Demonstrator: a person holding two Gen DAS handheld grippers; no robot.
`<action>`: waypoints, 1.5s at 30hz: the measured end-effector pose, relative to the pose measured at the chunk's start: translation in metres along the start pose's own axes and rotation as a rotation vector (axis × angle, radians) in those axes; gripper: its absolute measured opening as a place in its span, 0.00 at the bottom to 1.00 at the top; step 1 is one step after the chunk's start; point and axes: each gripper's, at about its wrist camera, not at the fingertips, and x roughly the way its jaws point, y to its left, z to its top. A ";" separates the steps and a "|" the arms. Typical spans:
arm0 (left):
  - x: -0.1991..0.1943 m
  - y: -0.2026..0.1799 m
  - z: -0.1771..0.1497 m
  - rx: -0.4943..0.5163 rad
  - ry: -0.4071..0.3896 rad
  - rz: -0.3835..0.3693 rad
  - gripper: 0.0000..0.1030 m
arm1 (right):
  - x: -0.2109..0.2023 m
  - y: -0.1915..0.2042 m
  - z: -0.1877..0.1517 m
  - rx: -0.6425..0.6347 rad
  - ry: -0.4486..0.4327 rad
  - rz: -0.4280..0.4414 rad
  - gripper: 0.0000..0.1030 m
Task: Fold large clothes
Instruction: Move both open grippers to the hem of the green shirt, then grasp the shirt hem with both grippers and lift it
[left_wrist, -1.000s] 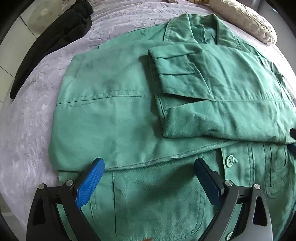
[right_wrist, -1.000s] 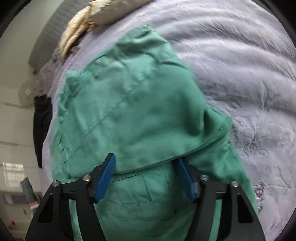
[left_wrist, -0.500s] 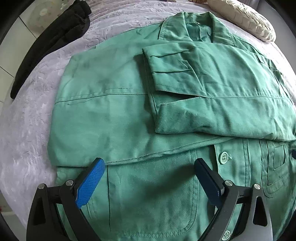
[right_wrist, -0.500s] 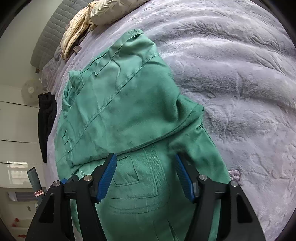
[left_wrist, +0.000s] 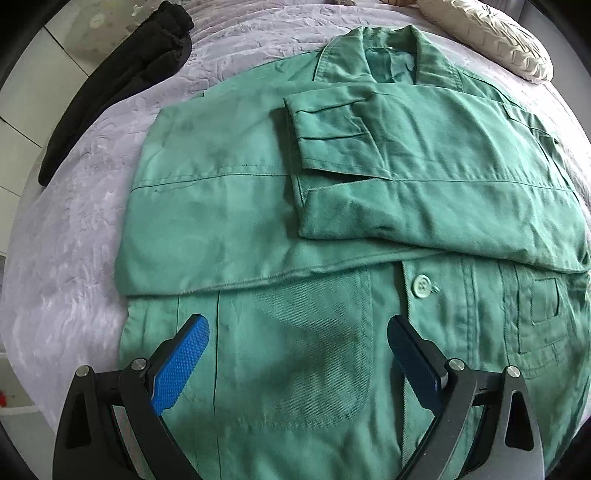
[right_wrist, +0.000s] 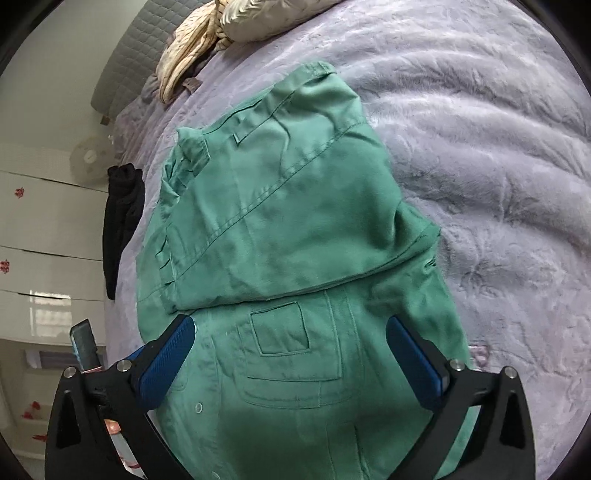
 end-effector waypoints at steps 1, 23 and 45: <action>-0.004 -0.002 -0.003 0.002 0.002 0.000 0.95 | -0.002 -0.001 0.000 0.005 0.006 0.006 1.00; -0.080 0.037 -0.112 -0.074 0.110 0.078 0.95 | -0.028 0.003 -0.054 -0.053 0.230 -0.025 1.00; -0.049 0.132 -0.217 -0.088 0.121 -0.037 0.95 | -0.069 -0.037 -0.191 0.119 0.113 -0.072 1.00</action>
